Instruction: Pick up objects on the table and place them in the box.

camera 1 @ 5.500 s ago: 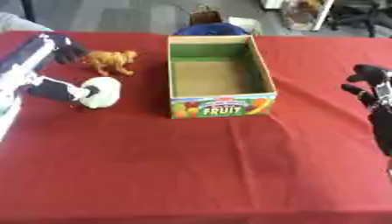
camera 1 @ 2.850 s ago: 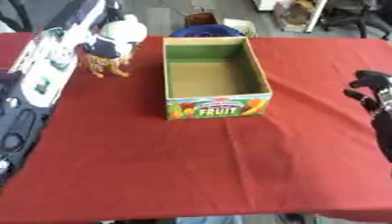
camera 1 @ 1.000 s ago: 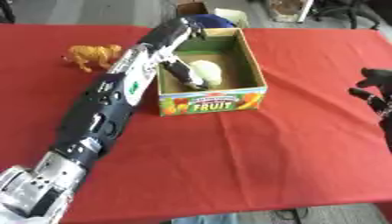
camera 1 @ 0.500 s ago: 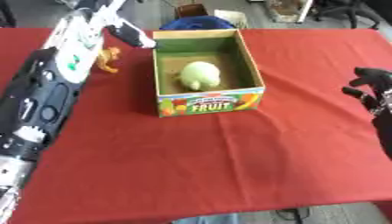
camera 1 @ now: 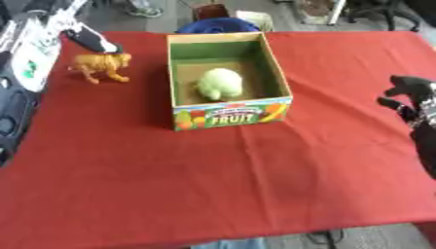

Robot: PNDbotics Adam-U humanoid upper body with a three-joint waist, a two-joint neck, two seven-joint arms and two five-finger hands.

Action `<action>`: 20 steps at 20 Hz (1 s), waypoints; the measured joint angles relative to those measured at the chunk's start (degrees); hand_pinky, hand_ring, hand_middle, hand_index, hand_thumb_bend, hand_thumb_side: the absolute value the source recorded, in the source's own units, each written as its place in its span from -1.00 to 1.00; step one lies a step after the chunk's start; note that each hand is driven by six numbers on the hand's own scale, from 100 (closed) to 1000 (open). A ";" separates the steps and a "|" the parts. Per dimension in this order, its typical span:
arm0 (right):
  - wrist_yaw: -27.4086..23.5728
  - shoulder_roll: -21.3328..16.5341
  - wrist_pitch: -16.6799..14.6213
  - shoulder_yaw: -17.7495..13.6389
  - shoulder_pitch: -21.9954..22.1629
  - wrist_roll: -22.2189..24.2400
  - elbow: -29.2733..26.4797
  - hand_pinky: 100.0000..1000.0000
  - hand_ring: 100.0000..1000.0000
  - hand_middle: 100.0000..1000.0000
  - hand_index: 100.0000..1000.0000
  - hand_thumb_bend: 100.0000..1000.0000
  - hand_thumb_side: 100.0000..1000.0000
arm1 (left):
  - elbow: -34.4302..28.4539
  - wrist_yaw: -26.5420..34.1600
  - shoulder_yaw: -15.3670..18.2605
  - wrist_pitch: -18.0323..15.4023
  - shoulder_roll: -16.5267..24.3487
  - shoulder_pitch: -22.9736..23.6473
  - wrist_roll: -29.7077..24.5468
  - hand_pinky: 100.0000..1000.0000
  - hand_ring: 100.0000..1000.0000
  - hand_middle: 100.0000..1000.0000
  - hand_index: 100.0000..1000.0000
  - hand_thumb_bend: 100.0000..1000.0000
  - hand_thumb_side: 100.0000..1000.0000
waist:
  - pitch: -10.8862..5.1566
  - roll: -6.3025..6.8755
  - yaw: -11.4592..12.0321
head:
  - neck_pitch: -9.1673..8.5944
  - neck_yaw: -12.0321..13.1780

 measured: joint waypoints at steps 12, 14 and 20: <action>0.00 0.00 0.01 0.00 0.01 0.01 0.01 0.60 1.00 0.10 0.45 -1.00 0.00 | 5.93 -5.40 1.04 -2.36 -0.01 0.01 -3.39 0.35 0.23 0.14 0.38 0.49 -0.96 | 0.00 0.13 -0.13 | -0.01 -0.18; 0.00 0.00 0.01 0.00 0.01 0.01 0.01 0.60 1.00 0.10 0.45 -1.00 0.00 | 6.60 -6.02 1.15 -2.41 -0.04 0.08 -3.96 0.35 0.21 0.14 0.38 0.49 -0.96 | 0.00 0.13 -0.16 | -0.01 -0.27; 0.00 0.00 0.01 0.00 -0.01 0.03 0.01 0.60 1.00 0.10 0.45 -1.00 0.00 | 8.15 -7.44 1.96 -1.68 -0.70 0.63 -2.45 0.32 0.16 0.10 0.36 0.36 -0.97 | 0.02 -0.06 -0.42 | -0.03 -0.37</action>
